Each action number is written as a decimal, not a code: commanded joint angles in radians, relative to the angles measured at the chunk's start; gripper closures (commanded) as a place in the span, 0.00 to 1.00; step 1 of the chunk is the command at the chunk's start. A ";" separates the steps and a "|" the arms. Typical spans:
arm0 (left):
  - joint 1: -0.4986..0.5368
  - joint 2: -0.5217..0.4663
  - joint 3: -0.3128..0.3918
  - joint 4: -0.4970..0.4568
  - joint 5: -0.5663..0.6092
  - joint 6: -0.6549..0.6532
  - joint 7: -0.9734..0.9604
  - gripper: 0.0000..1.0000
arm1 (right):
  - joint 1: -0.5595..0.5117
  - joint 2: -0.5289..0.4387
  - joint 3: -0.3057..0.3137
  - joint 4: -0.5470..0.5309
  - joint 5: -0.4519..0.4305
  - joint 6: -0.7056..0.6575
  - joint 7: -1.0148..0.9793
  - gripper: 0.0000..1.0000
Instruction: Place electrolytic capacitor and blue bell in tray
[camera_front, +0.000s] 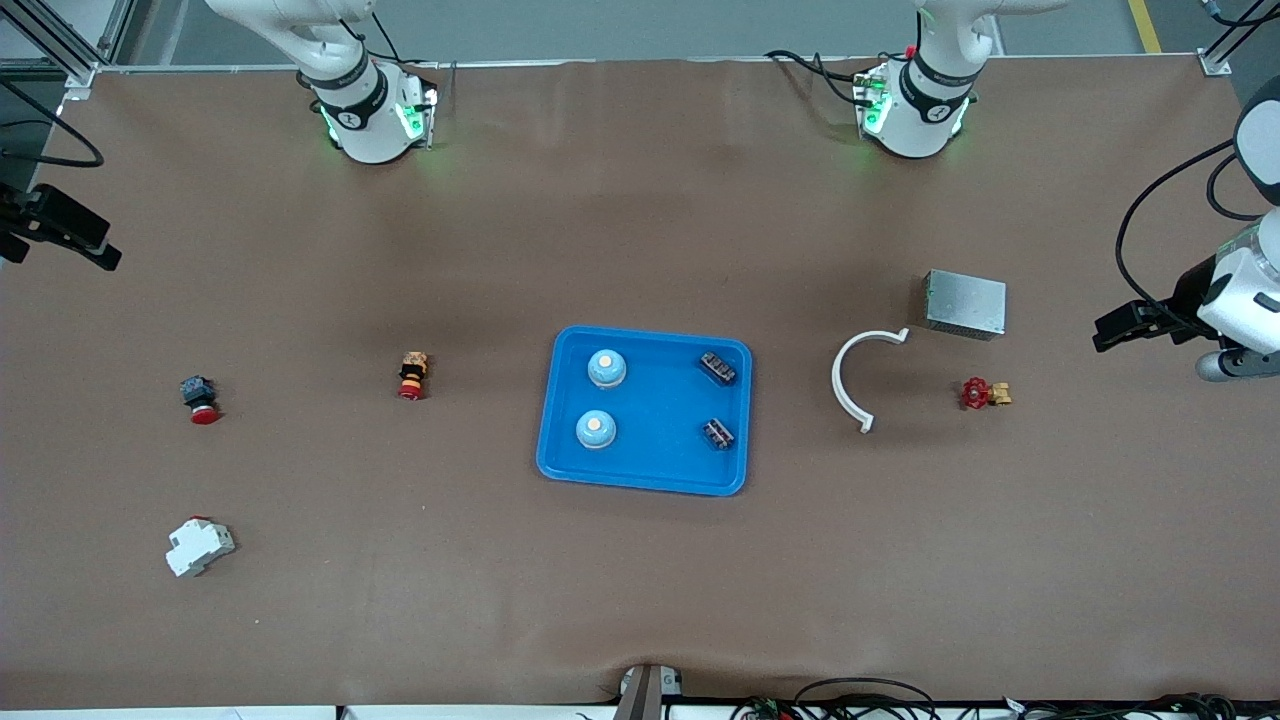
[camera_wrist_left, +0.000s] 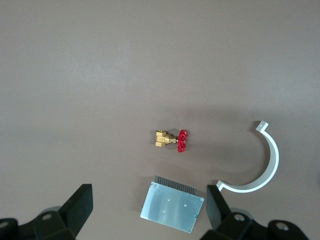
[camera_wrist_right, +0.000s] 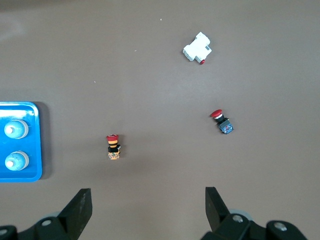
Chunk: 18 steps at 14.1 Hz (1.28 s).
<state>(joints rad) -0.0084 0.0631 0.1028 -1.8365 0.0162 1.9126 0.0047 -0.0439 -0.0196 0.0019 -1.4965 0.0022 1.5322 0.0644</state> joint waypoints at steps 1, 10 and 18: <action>-0.018 -0.019 0.017 -0.012 -0.027 -0.012 0.026 0.00 | -0.008 -0.008 0.007 -0.010 0.018 0.012 0.005 0.00; -0.021 -0.126 0.009 -0.023 -0.048 -0.078 0.014 0.00 | -0.010 -0.008 0.007 -0.010 0.019 0.016 0.005 0.00; -0.030 -0.183 -0.008 0.150 -0.047 -0.303 0.005 0.00 | -0.011 -0.008 0.007 -0.010 0.019 0.016 0.005 0.00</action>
<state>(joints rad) -0.0350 -0.1433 0.0952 -1.7445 -0.0071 1.6428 0.0046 -0.0439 -0.0196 0.0017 -1.4992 0.0127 1.5404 0.0645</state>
